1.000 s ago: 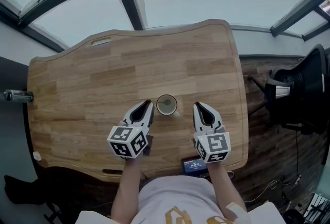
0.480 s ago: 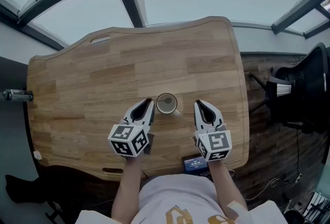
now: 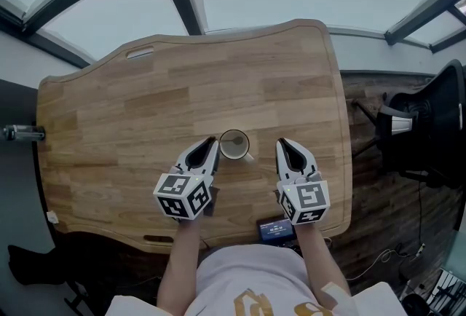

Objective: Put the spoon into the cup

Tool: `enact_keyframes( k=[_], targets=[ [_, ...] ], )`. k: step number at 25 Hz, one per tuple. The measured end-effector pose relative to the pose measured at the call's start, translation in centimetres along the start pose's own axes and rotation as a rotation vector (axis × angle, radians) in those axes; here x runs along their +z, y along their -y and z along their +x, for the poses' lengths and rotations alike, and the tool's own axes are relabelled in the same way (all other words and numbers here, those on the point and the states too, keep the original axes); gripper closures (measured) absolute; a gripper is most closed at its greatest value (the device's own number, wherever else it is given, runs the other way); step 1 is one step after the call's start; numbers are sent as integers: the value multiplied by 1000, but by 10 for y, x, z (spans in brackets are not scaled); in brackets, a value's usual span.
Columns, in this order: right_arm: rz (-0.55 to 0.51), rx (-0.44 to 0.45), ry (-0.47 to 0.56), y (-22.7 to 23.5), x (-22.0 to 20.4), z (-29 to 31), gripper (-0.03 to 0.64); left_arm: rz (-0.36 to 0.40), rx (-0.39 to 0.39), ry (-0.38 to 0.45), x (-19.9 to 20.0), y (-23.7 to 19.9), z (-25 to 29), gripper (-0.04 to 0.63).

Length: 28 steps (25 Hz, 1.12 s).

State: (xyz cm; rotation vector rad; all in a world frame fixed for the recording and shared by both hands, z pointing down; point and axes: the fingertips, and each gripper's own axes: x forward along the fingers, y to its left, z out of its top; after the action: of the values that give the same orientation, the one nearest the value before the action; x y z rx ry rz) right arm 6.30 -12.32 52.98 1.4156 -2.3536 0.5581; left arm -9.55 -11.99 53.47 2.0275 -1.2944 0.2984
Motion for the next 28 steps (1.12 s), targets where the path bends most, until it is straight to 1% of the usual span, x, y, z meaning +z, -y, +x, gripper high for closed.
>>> enact_keyframes(
  k=[18, 28],
  targets=[
    [10, 4, -14, 3, -8, 1, 584, 14, 1, -17, -6, 1, 6, 543],
    [10, 6, -22, 4, -10, 1, 584, 10, 5, -5, -5, 1, 8, 543]
  ],
)
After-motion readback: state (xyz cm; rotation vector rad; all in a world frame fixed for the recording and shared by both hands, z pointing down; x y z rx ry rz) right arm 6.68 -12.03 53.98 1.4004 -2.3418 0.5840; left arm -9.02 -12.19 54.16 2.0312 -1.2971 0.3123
